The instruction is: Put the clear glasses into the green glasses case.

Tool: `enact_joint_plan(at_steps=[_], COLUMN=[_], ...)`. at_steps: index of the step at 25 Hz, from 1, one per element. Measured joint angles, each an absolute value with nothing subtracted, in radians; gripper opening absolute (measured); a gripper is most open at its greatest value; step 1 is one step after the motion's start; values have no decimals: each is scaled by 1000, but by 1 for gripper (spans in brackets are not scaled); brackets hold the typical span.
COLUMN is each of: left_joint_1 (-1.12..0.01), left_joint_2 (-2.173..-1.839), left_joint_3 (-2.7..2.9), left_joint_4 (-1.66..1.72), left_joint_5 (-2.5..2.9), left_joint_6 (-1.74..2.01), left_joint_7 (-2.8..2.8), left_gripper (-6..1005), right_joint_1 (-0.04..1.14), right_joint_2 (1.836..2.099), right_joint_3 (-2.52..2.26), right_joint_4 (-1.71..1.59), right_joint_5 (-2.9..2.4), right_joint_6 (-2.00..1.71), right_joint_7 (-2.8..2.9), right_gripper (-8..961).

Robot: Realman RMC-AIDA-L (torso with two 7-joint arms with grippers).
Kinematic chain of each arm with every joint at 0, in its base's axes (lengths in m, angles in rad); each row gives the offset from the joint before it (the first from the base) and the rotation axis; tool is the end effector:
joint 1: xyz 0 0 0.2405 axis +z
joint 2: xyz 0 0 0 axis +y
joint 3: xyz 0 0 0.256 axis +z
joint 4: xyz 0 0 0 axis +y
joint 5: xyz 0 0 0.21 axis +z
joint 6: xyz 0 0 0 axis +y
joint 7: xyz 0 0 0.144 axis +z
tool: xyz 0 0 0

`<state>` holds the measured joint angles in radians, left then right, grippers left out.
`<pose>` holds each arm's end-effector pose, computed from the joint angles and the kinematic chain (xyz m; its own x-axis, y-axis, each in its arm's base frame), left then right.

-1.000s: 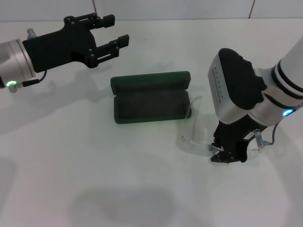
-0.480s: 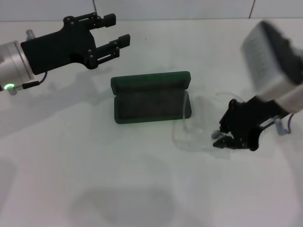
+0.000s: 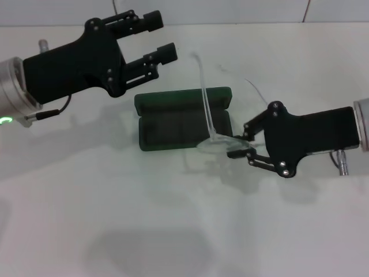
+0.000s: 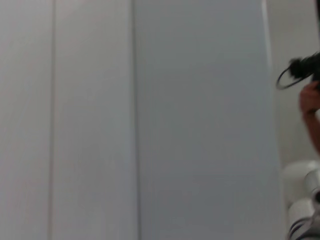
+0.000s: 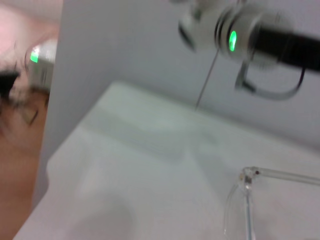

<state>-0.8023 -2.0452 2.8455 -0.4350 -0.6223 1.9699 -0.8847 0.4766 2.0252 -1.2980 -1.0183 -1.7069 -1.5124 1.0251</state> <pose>-0.2099 0.3373 0.0311 0.6088 -0.1066 0.7861 0.1691 -0.9507 -0.2599 0.1789 0.3259 -0.0102 0.8631 0.4000 -0.3082 0.3436 -0.9125 -0.2219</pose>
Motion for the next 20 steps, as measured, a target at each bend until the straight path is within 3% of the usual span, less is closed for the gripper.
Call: enact_joint_plan(at_steps=[8, 20], left_joint_1=[-818, -871], left_joint_2=[-2042, -2051], left_joint_3=[2845, 2846], left_joint_4=[-363, -354], left_joint_5=[-543, -504], left_joint_6=[1991, 1961], left_joint_7=[-894, -1004], left_gripper=[571, 570], right_joint_1=[482, 487], right_joint_2=[2023, 2023], right_joint_3=[-1294, -1305], right_joint_4=[-804, -789], right_joint_5=[-1475, -1456], right_joint_6=[-1511, -1510], right_joint_7=[683, 614], right_gripper=[128, 128])
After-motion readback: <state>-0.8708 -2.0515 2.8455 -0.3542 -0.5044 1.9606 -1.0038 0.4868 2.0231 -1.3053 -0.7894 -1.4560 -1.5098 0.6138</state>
